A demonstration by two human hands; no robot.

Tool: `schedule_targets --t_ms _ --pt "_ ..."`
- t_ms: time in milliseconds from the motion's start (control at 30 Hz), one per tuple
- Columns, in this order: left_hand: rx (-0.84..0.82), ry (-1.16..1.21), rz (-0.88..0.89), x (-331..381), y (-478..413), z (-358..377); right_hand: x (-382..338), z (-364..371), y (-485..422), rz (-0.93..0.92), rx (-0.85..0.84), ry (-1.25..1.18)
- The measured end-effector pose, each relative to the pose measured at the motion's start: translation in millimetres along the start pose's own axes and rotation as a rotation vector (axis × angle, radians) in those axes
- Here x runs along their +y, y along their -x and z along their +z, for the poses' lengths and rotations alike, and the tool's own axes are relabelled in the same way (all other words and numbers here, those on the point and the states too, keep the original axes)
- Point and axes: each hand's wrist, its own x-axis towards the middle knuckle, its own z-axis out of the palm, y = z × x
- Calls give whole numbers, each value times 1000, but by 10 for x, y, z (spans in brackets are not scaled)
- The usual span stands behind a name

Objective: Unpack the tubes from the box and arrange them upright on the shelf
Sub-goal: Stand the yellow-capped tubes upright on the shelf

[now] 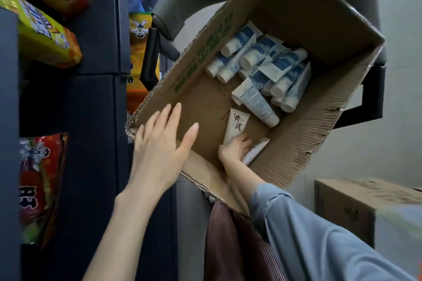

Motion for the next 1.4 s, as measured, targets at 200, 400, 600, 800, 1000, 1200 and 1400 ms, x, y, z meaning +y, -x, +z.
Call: schedule_targets --t_ms 200,400,600,800,1000,1200,1400 --pt "36 123 2 54 -30 -15 -79 -84 25 1 -117 -165" --pt "41 370 -70 101 -99 -12 -224 -280 456 -223 -258 -420" --pt "34 676 -73 204 -115 63 -171 -595 959 -573 -308 -542" --pt "78 743 -53 244 -71 87 -166 -668 1185 -672 -276 -606" --pt "42 800 -54 162 -37 19 -156 -706 1202 -766 -319 -521" --pt "197 1113 -169 -1 -7 -64 -38 -690 944 -575 -326 -458" --pt "238 1194 -155 -91 40 -130 107 -442 210 215 -275 -567"
